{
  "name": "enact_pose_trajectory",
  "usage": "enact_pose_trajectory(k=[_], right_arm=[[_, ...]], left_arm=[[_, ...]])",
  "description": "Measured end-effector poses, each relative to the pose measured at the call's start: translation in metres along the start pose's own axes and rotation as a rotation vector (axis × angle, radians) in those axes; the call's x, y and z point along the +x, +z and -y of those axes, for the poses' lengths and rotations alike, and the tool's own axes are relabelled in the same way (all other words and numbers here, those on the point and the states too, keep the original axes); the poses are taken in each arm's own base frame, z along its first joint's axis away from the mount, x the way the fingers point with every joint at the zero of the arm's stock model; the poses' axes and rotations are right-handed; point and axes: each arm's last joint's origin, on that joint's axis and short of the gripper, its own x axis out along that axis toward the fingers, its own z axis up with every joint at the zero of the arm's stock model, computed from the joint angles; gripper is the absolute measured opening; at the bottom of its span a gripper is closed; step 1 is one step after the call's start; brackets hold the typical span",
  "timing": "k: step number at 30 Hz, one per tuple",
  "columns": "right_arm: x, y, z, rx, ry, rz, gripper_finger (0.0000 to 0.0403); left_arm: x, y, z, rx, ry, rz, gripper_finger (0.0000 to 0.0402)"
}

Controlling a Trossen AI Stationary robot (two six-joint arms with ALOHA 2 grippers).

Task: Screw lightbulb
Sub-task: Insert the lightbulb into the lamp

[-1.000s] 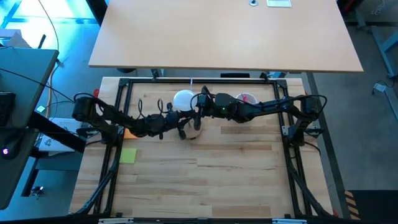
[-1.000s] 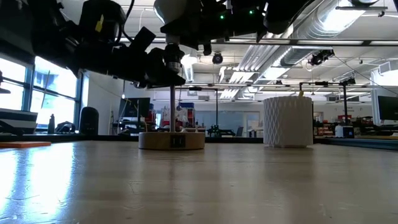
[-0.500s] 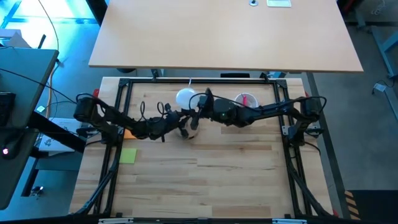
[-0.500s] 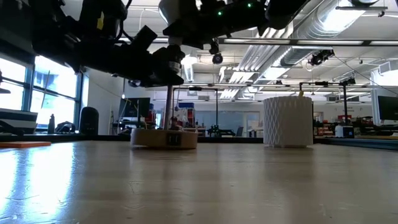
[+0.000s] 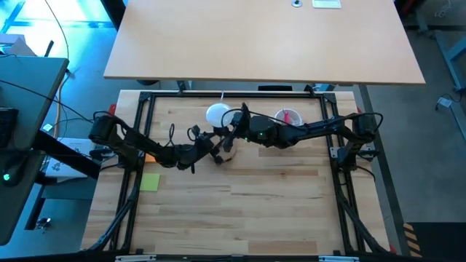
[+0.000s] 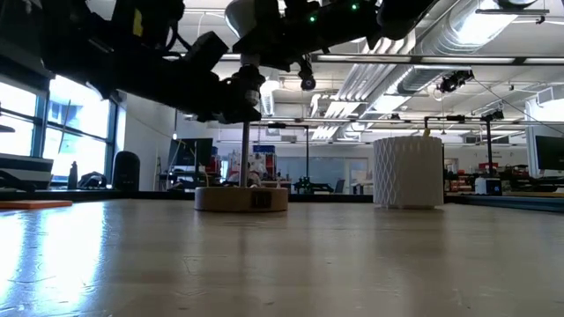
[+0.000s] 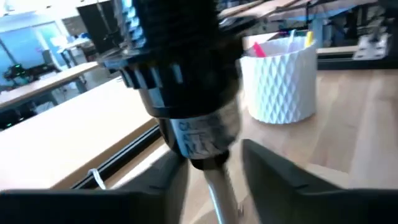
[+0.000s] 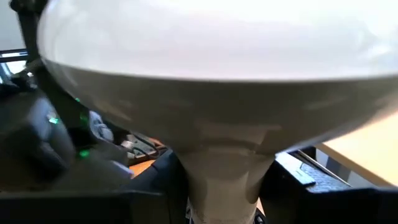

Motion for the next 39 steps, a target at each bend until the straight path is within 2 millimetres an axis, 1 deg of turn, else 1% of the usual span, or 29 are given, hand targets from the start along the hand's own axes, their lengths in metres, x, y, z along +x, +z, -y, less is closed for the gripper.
enact_pose_trajectory(k=[2, 5, 7, 9, 12, 14, 17, 23, 27, 28, 33, 39], right_arm=[[0.0, 0.0, 0.0, 0.0, -0.002, 0.0, 0.0142], [0.0, 0.0, 0.0, -0.004, -0.002, -0.001, 0.0142], [0.0, 0.0, 0.0, -0.013, 0.001, 0.0, 0.0142], [0.0, 0.0, 0.0, -0.013, 0.009, 0.0, 0.0142], [0.0, 0.0, 0.0, -0.018, 0.019, 0.0, 0.0142], [0.0, 0.0, 0.0, -0.018, 0.022, -0.001, 0.0142], [0.0, 0.0, -0.001, -0.022, 0.026, -0.002, 0.0142], [0.0, 0.0, -0.001, -0.023, 0.031, -0.003, 0.0142], [0.0, 0.0, -0.001, -0.02, 0.031, -0.004, 0.0142], [0.0, 0.0, -0.001, -0.018, 0.032, -0.004, 0.0142], [0.0, 0.0, -0.001, -0.013, 0.014, -0.003, 0.0142], [-0.001, 0.0, -0.001, 0.032, -0.027, -0.001, 0.0142]], left_arm=[[-0.006, -0.002, -0.004, 0.002, -0.026, 0.0, 0.02], [-0.009, -0.004, -0.016, -0.03, -0.092, 0.014, 0.0247], [-0.008, -0.005, -0.024, -0.062, -0.149, 0.036, 0.0261], [-0.004, -0.006, -0.032, -0.105, -0.189, 0.062, 0.0263], [0.004, -0.004, -0.043, -0.148, -0.256, 0.102, 0.0258], [0.009, -0.002, -0.048, -0.165, -0.343, 0.138, 0.0249], [0.014, -0.001, -0.055, -0.191, -0.426, 0.173, 0.0235], [0.019, -0.003, -0.064, -0.238, -0.493, 0.165, 0.0188], [0.019, -0.003, -0.065, -0.232, -0.484, 0.168, 0.0143], [0.019, -0.003, -0.065, -0.234, -0.479, 0.168, 0.014], [0.016, -0.001, -0.059, -0.255, -0.428, 0.17, 0.014], [0.008, 0.005, -0.042, -0.245, -0.289, 0.152, 0.014]])
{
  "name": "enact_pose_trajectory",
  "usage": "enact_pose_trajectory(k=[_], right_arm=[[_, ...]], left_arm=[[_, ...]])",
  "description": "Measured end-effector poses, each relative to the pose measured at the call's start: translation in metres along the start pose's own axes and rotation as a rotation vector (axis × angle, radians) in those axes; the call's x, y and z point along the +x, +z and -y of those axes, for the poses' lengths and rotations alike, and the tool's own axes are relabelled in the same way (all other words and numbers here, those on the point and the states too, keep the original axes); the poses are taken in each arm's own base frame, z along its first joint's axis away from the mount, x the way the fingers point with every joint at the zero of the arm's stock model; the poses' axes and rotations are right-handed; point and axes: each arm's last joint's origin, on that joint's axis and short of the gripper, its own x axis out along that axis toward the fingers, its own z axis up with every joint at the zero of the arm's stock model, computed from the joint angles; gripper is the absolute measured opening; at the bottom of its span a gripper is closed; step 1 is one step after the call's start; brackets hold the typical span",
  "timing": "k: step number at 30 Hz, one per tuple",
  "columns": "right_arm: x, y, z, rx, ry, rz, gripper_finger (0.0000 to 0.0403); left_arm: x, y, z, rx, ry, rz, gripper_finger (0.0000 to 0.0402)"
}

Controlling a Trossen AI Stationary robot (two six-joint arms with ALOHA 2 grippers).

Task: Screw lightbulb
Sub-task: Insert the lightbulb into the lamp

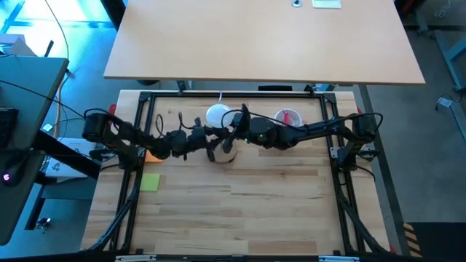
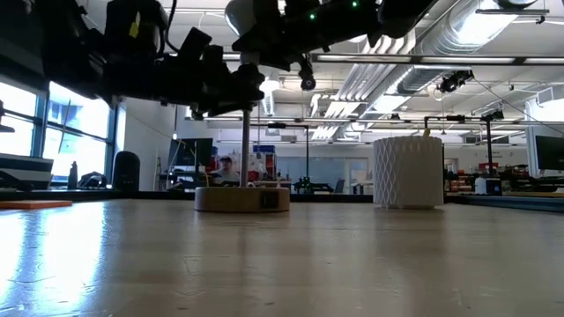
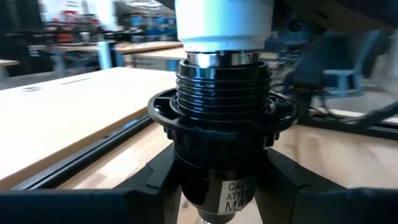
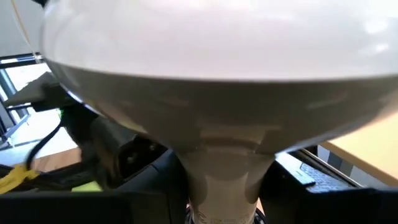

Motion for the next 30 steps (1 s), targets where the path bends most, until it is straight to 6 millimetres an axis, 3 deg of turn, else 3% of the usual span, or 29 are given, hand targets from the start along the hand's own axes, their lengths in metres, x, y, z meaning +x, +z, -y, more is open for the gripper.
enact_pose_trajectory(k=[7, 19, 25, 30], right_arm=[[-0.002, -0.001, -0.002, 0.025, -0.038, -0.005, 0.0142], [-0.004, -0.001, -0.01, -0.019, 0.001, 0.0, 0.0142], [-0.001, -0.009, -0.006, -0.059, 0.036, -0.051, 0.0202], [-0.007, -0.002, -0.006, -0.099, 0.064, -0.057, 0.0207]], left_arm=[[0.007, 0.005, 0.017, 0.04, 0.136, -0.042, 0.014], [0.003, 0.004, 0.026, 0.09, 0.148, -0.058, 0.014], [0.001, 0.002, 0.028, 0.127, 0.172, -0.08, 0.0154], [-0.001, 0.001, 0.031, 0.148, 0.161, -0.097, 0.0158]])
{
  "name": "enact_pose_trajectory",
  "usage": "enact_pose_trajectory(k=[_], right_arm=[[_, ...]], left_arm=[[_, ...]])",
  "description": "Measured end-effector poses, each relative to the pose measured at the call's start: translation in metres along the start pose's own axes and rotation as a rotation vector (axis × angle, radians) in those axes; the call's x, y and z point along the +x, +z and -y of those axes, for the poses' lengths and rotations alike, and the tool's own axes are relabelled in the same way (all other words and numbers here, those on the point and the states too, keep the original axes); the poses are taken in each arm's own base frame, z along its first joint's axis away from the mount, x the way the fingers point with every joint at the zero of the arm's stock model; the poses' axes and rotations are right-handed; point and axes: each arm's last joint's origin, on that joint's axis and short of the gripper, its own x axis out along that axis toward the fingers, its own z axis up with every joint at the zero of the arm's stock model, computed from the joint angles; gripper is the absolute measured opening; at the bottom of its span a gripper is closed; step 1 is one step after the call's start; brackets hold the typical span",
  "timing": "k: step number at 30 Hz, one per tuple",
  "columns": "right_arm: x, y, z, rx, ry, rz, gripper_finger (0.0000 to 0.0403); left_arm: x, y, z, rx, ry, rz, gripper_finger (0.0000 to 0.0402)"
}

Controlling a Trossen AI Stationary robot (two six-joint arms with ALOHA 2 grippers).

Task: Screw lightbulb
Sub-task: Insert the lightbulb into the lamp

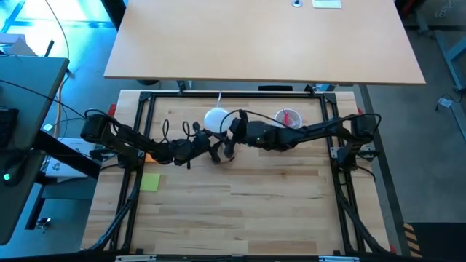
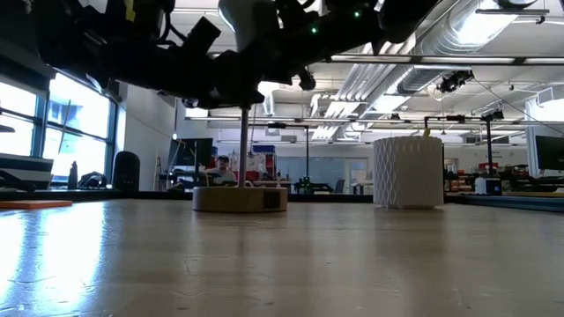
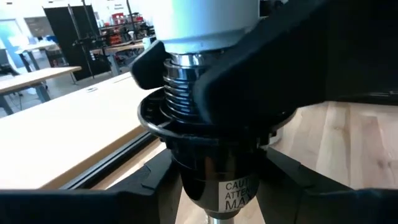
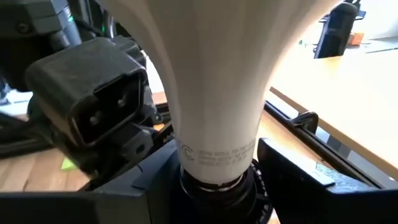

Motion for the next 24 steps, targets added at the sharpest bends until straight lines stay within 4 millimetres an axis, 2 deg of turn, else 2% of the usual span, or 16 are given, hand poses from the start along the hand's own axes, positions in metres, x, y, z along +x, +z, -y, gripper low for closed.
enact_pose_trajectory(k=[14, 24], right_arm=[[-0.026, 0.019, 0.008, -0.084, 0.093, -0.083, 0.0208], [-0.039, 0.034, 0.036, -0.105, 0.247, -0.116, 0.0209]], left_arm=[[-0.001, 0.0, 0.001, -0.016, -0.019, 0.001, 0.0151], [-0.001, -0.001, 0.002, -0.013, -0.042, -0.005, 0.015]])
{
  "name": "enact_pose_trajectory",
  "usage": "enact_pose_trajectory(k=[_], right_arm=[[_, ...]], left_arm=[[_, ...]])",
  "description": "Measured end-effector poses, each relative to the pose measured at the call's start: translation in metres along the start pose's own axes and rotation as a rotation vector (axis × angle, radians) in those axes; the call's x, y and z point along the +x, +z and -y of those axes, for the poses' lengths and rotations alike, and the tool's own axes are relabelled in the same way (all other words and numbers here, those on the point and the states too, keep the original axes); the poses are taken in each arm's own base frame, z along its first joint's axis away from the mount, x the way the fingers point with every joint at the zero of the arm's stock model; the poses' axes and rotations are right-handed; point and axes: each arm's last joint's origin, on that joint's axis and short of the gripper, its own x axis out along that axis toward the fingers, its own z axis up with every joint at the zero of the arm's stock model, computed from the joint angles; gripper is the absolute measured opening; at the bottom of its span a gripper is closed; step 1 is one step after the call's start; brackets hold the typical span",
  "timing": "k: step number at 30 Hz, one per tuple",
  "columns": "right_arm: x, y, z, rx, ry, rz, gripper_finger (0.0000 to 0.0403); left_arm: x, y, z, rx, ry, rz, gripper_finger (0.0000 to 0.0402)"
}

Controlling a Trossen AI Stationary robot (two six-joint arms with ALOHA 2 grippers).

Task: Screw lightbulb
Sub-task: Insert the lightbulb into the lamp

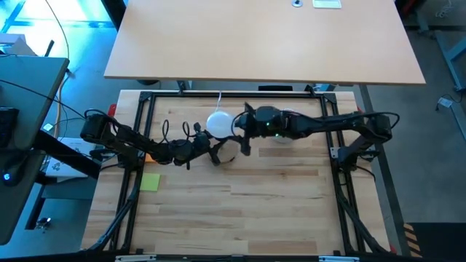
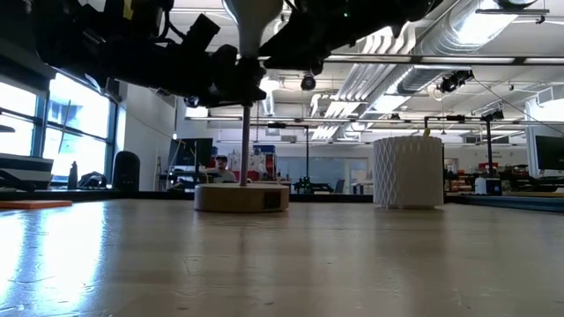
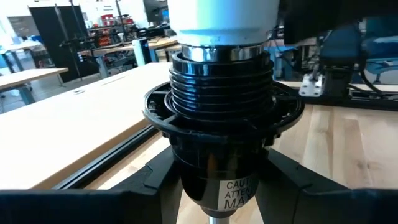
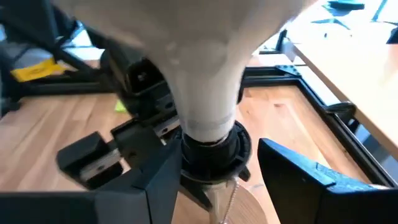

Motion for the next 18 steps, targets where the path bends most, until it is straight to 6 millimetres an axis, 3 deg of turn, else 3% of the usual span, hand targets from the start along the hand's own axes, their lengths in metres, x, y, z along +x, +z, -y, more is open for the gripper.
enact_pose_trajectory(k=[8, 11, 18], right_arm=[[-0.027, 0.007, 0.019, -0.01, -0.046, -0.057, 0.0209], [-0.027, 0.007, 0.02, -0.01, -0.046, -0.059, 0.0209], [-0.027, 0.003, 0.019, -0.002, -0.042, -0.104, 0.0209]], left_arm=[[-0.005, -0.006, -0.004, -0.02, 0.017, -0.013, 0.0163], [-0.007, -0.013, -0.003, -0.001, -0.002, -0.066, 0.0184], [-0.022, -0.007, -0.01, -0.04, -0.009, -0.069, 0.0237]])
